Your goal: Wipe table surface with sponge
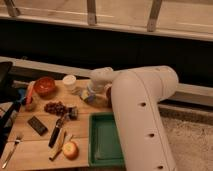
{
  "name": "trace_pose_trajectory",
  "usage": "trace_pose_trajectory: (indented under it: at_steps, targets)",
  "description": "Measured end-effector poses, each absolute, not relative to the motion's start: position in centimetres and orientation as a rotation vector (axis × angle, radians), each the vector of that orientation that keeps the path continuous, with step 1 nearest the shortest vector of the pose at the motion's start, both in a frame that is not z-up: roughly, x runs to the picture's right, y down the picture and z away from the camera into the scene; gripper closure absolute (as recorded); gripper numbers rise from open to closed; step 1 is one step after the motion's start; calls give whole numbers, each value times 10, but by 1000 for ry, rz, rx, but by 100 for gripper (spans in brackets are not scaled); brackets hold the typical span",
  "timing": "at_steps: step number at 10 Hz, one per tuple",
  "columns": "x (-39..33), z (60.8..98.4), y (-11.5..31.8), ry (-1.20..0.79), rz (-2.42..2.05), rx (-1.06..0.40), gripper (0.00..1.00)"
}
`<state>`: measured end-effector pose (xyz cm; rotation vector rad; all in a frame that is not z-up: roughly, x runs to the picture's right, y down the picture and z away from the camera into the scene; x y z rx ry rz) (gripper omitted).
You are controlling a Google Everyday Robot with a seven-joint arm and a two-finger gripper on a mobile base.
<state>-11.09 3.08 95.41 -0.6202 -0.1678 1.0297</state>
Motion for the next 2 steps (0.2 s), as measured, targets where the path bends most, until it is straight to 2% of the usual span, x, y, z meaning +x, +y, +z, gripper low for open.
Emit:
trace_pose_trajectory:
  at_steps: [2]
  targets:
    - [-132, 957, 30, -198, 1000, -636, 100]
